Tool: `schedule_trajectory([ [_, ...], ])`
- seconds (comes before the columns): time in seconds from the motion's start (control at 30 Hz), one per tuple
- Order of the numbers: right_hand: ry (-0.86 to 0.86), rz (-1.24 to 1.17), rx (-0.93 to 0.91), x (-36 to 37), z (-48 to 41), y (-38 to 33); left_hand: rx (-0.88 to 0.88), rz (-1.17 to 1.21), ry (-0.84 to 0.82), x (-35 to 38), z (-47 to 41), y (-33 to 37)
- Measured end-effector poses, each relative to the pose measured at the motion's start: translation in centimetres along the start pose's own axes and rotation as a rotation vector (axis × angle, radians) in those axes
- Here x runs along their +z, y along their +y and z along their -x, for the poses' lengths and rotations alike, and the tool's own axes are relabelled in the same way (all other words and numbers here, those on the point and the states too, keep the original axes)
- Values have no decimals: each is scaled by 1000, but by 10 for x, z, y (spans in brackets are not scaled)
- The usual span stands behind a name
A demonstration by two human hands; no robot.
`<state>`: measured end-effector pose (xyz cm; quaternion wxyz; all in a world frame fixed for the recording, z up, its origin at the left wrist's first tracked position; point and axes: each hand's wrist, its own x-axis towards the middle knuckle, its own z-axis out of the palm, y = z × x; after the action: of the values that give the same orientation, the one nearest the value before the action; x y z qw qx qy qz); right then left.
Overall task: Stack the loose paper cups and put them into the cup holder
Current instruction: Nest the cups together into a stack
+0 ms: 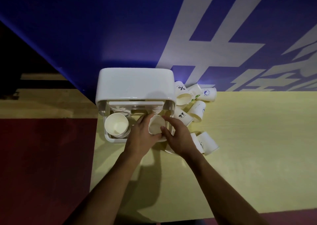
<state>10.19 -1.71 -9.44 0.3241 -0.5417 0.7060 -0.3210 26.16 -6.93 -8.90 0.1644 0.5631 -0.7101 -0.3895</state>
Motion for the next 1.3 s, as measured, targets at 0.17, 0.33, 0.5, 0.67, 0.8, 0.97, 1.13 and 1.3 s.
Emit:
schedule_trajectory([
  [0.17, 41, 75, -45, 12, 0, 19, -57, -37, -50, 12, -4, -8],
  [0.33, 0, 66, -29, 4, 6, 19, -61, -5, -49, 17, 0, -8],
  [0.5, 121, -38, 134, -28, 33, 34, 198, -203, 269, 18, 27, 16],
  [0.67, 204, -122, 255, -68, 59, 54, 282, -218, 157, 47, 11, 95],
  [0.8, 220, -175, 308, -101, 70, 72, -33, -207, 84, 77, -44, 158],
  [0.97, 175, -196, 302, -143, 78, 99, -643, 234, 135, 115, -92, 181],
  [1.13, 75, -197, 323, -174, 85, 133, -795, 414, 365, 145, -108, 180],
  [1.3, 3, -189, 325, -197, 77, 157, -820, 524, 538, 162, -123, 174],
])
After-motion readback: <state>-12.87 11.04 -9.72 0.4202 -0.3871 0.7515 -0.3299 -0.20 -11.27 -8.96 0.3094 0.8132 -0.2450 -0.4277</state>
